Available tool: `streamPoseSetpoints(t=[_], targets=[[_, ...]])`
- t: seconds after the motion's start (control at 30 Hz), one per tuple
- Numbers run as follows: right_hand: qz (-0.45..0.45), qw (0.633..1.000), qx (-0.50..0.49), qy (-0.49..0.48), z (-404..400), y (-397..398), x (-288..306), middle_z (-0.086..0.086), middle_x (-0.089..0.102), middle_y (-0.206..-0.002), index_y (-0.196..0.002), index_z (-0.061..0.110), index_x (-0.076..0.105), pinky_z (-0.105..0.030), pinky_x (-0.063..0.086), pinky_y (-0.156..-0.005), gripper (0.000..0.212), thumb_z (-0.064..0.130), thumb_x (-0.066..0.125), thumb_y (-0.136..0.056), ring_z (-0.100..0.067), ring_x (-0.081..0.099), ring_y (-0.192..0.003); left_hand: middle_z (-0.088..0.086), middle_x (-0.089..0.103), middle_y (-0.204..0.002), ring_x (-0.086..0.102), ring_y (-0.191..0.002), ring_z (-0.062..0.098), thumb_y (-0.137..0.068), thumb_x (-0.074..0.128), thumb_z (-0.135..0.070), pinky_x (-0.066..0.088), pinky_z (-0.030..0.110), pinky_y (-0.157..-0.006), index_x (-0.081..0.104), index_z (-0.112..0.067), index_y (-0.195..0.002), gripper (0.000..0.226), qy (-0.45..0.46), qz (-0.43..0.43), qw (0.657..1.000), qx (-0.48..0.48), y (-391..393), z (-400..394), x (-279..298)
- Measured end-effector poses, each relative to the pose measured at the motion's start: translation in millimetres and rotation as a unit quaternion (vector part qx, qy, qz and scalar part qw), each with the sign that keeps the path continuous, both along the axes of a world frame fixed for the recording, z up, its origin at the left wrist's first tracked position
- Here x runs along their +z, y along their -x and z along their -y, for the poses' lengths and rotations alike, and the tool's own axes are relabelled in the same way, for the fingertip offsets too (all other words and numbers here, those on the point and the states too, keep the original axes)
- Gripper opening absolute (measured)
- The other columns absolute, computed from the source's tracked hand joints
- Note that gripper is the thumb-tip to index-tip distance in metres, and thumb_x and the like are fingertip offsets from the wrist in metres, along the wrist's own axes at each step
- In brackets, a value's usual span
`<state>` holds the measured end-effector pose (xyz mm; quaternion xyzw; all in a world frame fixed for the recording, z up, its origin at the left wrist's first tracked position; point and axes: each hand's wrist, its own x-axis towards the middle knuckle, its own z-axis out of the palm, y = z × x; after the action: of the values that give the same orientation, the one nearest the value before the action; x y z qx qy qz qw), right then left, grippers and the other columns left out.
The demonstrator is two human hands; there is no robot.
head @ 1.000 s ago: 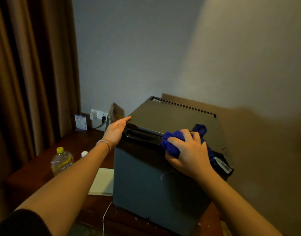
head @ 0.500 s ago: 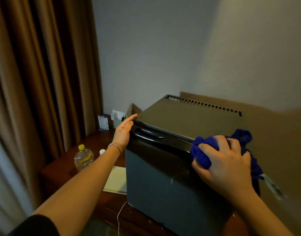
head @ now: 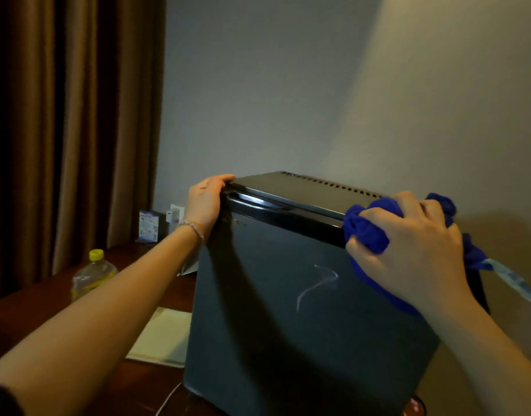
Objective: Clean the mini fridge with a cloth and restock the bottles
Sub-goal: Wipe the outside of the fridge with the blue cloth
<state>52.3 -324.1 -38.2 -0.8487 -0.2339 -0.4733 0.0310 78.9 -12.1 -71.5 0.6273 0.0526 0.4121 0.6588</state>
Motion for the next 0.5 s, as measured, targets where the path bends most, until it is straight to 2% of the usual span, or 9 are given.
streamPoseSetpoints(t=[0.07,0.17,0.23,0.3,0.37,0.43,0.5], targets=[[0.032,0.999,-0.003,-0.004,-1.3,-2.0,-3.9,-0.007,0.057,-0.113,-0.098,0.026,0.07,-0.055,0.05,-0.075,0.035,0.053,0.061,-0.077,-0.039,0.05,-0.102,-0.003,0.067,-0.099,0.059,-0.086,0.012,-0.099,0.039,-0.017,0.048,0.025,-0.07,0.074,-0.013,-0.108,0.036,-0.005,0.02,1.0,0.003,-4.8,-1.5,-3.9],[0.096,0.995,0.001,-0.014,-3.0,-4.9,-14.2,-0.01,0.057,-0.118,-0.103,0.025,0.071,-0.06,0.048,-0.079,0.037,0.05,0.067,-0.076,-0.042,0.049,-0.107,-0.009,0.067,-0.091,0.058,-0.083,0.008,-0.097,0.042,-0.02,0.047,0.024,-0.072,0.075,-0.017,-0.1,0.033,-0.011,0.058,0.998,0.014,-11.2,-2.1,-6.5],[0.161,0.987,-0.004,-0.023,-5.4,-5.8,-29.0,-0.013,0.056,-0.123,-0.108,0.023,0.071,-0.063,0.044,-0.081,0.04,0.046,0.075,-0.074,-0.045,0.046,-0.113,-0.005,0.068,-0.091,0.059,-0.082,0.013,-0.09,0.045,-0.033,0.049,0.028,-0.077,0.076,-0.021,-0.093,0.033,-0.003,0.065,0.998,0.0,-13.2,-3.1,-8.1],[0.231,0.973,-0.019,-0.024,-8.5,-7.5,-45.8,-0.015,0.053,-0.127,-0.112,0.02,0.07,-0.062,0.042,-0.082,0.046,0.044,0.077,-0.073,-0.046,0.043,-0.117,0.002,0.069,-0.091,0.059,-0.081,0.022,-0.074,0.043,-0.05,0.049,0.035,-0.081,0.077,-0.021,-0.09,0.047,-0.008,0.07,0.998,-0.009,-13.8,-6.4,-12.5],[0.279,0.959,-0.033,-0.022,-12.0,-8.3,-58.4,-0.016,0.051,-0.129,-0.115,0.02,0.068,-0.062,0.042,-0.082,0.049,0.043,0.076,-0.072,-0.047,0.042,-0.118,0.011,0.067,-0.084,0.056,-0.076,0.027,-0.064,0.042,-0.062,0.048,0.04,-0.077,0.075,-0.015,-0.086,0.061,-0.017,0.081,0.997,-0.005,-16.8,-11.4,-21.0],[0.301,0.952,-0.043,-0.035,-14.6,-8.0,-66.7,-0.016,0.05,-0.13,-0.117,0.021,0.066,-0.062,0.041,-0.084,0.051,0.043,0.077,-0.072,-0.047,0.042,-0.118,0.014,0.055,-0.071,0.048,-0.07,0.024,-0.079,0.039,-0.064,0.041,0.041,-0.069,0.062,-0.014,-0.071,0.055,-0.044,0.078,0.996,0.007,-18.0,-12.4,-29.0],[0.312,0.948,-0.053,-0.04,-16.8,-6.8,-81.6,-0.016,0.05,-0.131,-0.118,0.021,0.066,-0.062,0.042,-0.083,0.053,0.043,0.077,-0.072,-0.046,0.042,-0.118,0.01,0.045,-0.069,0.043,-0.069,0.023,-0.095,0.031,-0.064,0.035,0.037,-0.071,0.047,-0.019,-0.066,0.056,-0.068,0.068,0.995,0.022,-17.3,-11.5,-37.6]])
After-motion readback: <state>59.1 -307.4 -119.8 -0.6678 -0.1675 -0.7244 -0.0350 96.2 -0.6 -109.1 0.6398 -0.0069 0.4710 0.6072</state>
